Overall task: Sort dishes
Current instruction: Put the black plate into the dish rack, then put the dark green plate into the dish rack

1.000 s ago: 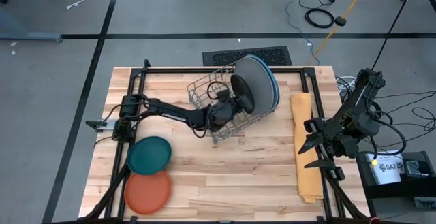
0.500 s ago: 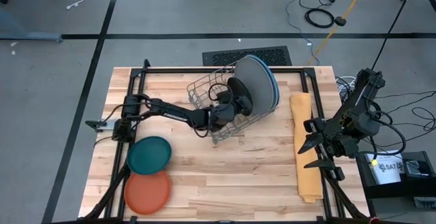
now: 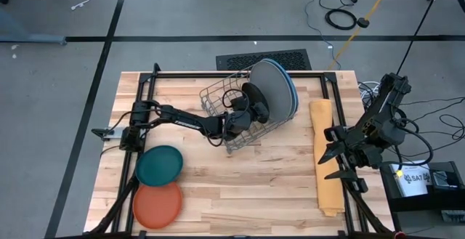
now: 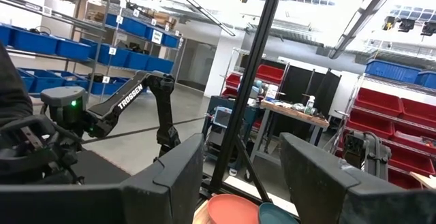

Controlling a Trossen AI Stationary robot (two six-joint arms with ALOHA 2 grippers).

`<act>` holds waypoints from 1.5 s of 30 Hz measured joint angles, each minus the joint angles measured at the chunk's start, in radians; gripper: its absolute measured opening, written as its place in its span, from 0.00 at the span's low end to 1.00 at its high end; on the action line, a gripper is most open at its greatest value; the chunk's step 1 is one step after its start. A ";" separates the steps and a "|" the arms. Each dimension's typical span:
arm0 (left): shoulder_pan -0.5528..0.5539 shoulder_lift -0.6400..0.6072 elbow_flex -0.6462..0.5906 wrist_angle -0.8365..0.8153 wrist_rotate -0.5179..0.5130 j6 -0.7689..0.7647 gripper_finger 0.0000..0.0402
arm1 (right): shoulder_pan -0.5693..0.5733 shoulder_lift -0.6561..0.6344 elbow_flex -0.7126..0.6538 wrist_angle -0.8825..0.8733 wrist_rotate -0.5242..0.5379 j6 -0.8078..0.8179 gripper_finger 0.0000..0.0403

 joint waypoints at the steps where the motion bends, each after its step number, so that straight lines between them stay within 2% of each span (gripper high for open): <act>1: 0.000 0.000 0.000 -0.001 0.000 0.000 0.18 | 0.000 0.000 0.000 0.000 0.000 0.000 0.46; 13: 0.000 0.000 0.000 0.003 0.018 -0.001 0.53 | 0.000 0.000 0.000 0.000 0.000 0.000 0.46; 18: 0.000 -0.006 0.000 0.002 0.054 0.019 0.57 | 0.000 0.000 0.000 0.000 0.000 0.000 0.46; 22: -0.006 -0.035 0.000 0.010 0.057 0.108 0.57 | 0.000 0.000 0.000 -0.006 0.000 0.000 0.46; 25: -0.016 -0.063 0.000 0.049 0.067 0.234 0.57 | 0.000 0.000 0.000 -0.013 0.000 0.000 0.46; 28: -0.025 -0.107 0.000 0.117 0.167 0.426 0.57 | 0.000 0.000 0.000 -0.016 0.000 0.000 0.46; 32: -0.024 -0.178 0.020 0.143 0.539 0.651 0.57 | 0.000 0.000 0.000 -0.020 0.000 0.000 0.46; 34: -0.034 -0.211 0.054 0.071 0.626 0.715 0.57 | 0.000 0.000 0.000 -0.021 0.000 -0.002 0.46; 37: -0.077 -0.267 0.117 -0.154 0.628 0.835 0.57 | 0.000 0.000 0.000 -0.022 0.000 0.000 0.46; 41: -0.161 -0.321 0.252 -0.564 0.531 0.972 0.57 | 0.000 0.000 0.000 -0.024 0.000 0.000 0.46; 45: -0.276 -0.331 0.465 -1.101 0.373 0.963 0.57 | 0.000 0.000 0.000 -0.040 0.000 0.000 0.46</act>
